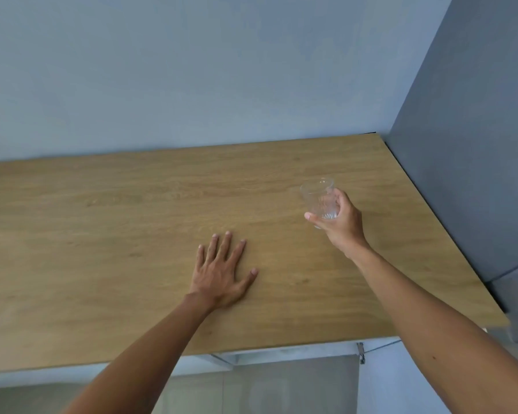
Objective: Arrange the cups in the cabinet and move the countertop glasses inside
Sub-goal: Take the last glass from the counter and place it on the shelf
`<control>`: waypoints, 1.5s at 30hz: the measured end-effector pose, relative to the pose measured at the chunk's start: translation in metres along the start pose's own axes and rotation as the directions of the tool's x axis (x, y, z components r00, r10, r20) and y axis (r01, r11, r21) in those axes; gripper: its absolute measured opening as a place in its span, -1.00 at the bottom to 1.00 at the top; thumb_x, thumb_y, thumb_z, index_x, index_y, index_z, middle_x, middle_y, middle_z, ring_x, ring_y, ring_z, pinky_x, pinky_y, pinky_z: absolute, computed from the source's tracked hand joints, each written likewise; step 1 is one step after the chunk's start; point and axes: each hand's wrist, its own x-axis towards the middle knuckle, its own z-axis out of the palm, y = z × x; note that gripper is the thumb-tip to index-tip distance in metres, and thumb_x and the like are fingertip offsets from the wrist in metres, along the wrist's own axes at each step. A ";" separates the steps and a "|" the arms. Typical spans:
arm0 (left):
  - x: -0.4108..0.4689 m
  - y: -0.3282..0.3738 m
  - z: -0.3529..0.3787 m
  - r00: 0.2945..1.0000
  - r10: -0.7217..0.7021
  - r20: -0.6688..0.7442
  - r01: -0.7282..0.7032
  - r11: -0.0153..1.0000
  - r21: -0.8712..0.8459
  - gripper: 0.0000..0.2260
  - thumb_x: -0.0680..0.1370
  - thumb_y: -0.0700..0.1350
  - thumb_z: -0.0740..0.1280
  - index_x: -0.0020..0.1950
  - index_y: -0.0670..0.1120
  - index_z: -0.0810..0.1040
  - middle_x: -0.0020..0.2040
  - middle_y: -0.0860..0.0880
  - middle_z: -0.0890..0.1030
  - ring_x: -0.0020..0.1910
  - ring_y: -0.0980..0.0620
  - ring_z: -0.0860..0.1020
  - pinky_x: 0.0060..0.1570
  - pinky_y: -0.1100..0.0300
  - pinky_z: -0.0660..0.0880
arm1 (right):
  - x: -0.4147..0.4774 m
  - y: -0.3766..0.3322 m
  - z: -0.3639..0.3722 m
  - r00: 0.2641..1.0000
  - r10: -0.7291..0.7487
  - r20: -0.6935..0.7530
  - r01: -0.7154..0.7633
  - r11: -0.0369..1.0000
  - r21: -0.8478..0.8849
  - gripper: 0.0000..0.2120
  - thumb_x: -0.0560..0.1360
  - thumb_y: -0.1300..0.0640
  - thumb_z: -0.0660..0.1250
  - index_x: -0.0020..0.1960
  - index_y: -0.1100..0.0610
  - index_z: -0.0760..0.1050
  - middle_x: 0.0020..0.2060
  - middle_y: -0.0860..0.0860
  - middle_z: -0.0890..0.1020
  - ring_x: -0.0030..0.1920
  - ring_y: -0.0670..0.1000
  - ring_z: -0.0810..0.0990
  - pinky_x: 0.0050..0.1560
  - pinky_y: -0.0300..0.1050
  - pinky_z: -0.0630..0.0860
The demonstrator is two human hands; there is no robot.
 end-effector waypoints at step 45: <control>-0.175 -0.003 0.247 0.982 0.189 -0.001 -0.189 0.981 0.041 -0.30 0.53 0.42 -0.18 0.59 0.17 -0.24 0.60 0.00 -0.31 0.56 -0.09 -0.35 0.54 -0.16 -0.20 | -0.326 0.158 0.099 0.989 0.025 -0.143 0.012 0.968 0.249 -0.53 0.35 0.17 0.54 0.13 -0.12 0.41 0.01 -0.16 0.62 0.05 -0.25 0.55 0.04 -0.43 0.39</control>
